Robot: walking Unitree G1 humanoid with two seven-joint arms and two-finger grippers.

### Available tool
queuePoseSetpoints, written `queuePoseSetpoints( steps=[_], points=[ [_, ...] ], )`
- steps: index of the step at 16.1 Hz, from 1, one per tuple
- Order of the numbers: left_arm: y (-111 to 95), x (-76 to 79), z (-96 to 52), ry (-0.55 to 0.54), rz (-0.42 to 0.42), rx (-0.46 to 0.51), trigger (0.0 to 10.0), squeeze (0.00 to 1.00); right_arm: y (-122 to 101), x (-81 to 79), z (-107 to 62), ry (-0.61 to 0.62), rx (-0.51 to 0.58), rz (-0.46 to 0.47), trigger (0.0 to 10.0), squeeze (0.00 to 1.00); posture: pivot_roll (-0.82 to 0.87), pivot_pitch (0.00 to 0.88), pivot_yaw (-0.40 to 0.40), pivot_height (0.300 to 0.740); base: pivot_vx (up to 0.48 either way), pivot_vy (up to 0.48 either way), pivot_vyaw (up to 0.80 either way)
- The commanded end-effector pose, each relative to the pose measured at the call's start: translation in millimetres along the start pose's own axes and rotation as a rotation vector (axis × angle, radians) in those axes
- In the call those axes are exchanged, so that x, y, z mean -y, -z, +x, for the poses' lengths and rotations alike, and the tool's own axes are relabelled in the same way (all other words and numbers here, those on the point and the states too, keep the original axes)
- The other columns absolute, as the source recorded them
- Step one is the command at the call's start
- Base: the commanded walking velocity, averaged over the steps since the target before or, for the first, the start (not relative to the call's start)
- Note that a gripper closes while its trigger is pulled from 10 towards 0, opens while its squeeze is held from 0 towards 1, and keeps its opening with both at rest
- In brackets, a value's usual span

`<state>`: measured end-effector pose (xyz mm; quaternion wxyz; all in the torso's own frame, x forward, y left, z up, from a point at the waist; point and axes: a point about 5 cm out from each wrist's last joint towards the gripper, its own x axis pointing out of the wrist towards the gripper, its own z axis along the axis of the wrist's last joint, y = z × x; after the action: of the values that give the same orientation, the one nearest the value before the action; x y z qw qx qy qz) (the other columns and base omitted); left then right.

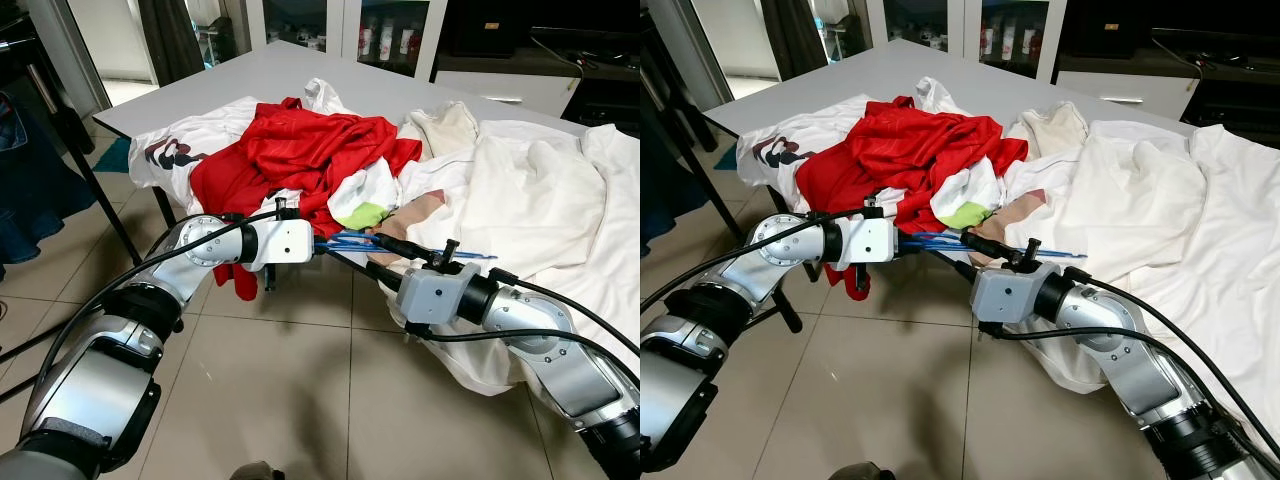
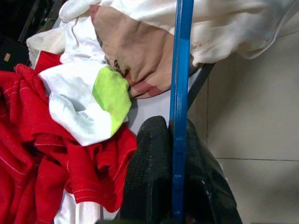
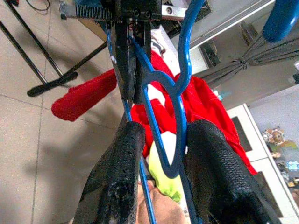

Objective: Hang hanger

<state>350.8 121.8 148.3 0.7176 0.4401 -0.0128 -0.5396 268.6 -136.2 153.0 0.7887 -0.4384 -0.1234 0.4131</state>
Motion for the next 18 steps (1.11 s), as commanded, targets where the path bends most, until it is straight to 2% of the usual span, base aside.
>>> queuePoseSetpoints(
  steps=[1,6,7,8,9,12,13,14,15,16,18],
  points=[
    [-2.5,-3.1,1.3,0.016,0.022,-0.002,0.0,0.00,-3.2,6.4,1.7,0.008,0.014,0.007,10.0,0.00,0.05,0.000,0.062,0.740,0.000,0.000,0.00],
    [-5.2,-1.9,5.0,0.027,0.030,0.008,0.0,0.00,-5.3,5.8,6.7,-0.007,0.025,0.045,10.0,0.00,0.05,0.000,0.064,0.740,0.000,0.000,0.00],
    [-6.1,-2.0,5.9,0.027,0.032,0.012,0.0,0.00,-4.0,2.9,6.4,-0.028,0.020,0.059,8.1,0.00,0.05,0.000,0.063,0.740,0.000,0.000,0.00],
    [-6.8,-2.1,6.5,0.027,0.034,0.015,0.0,0.00,-3.3,1.8,6.3,-0.031,0.016,0.062,7.8,0.00,0.05,0.000,0.063,0.740,0.000,0.000,0.00],
    [-8.7,-2.3,8.0,0.028,0.039,0.023,0.0,0.00,-2.4,2.8,7.5,-0.007,0.010,0.068,10.0,0.00,0.05,0.000,0.061,0.740,0.000,0.000,0.00],
    [-9.7,-1.8,9.2,0.029,0.041,0.028,0.0,0.00,-2.6,3.5,8.7,-0.002,0.006,0.074,9.9,0.00,0.05,0.000,0.062,0.740,0.000,0.000,0.00],
    [-9.9,-1.4,9.5,0.029,0.041,0.030,0.0,0.00,-2.3,3.4,8.7,0.000,0.004,0.083,9.3,0.00,0.05,0.000,0.061,0.740,0.000,0.000,0.00],
    [-10.3,-1.6,9.8,0.029,0.043,0.031,0.0,0.00,-1.6,3.0,8.4,-0.002,0.003,0.093,5.5,0.00,0.05,0.000,0.060,0.740,0.000,0.000,0.00],
    [-10.7,-2.2,9.9,0.027,0.043,0.032,0.0,0.00,0.0,2.4,8.0,-0.006,-0.004,0.094,2.0,0.00,0.05,0.000,0.060,0.740,0.000,0.000,0.00],
    [-10.8,-2.5,9.9,0.026,0.044,0.032,0.0,0.00,0.5,2.5,7.8,-0.005,-0.006,0.098,0.0,0.00,0.05,0.000,0.060,0.740,0.000,0.000,0.00],
    [-10.7,-3.3,9.4,0.019,0.045,0.031,0.0,0.00,0.7,4.3,8.0,0.004,-0.006,0.109,0.0,0.00,0.06,0.000,0.061,0.740,0.000,0.000,0.00]
  ],
)
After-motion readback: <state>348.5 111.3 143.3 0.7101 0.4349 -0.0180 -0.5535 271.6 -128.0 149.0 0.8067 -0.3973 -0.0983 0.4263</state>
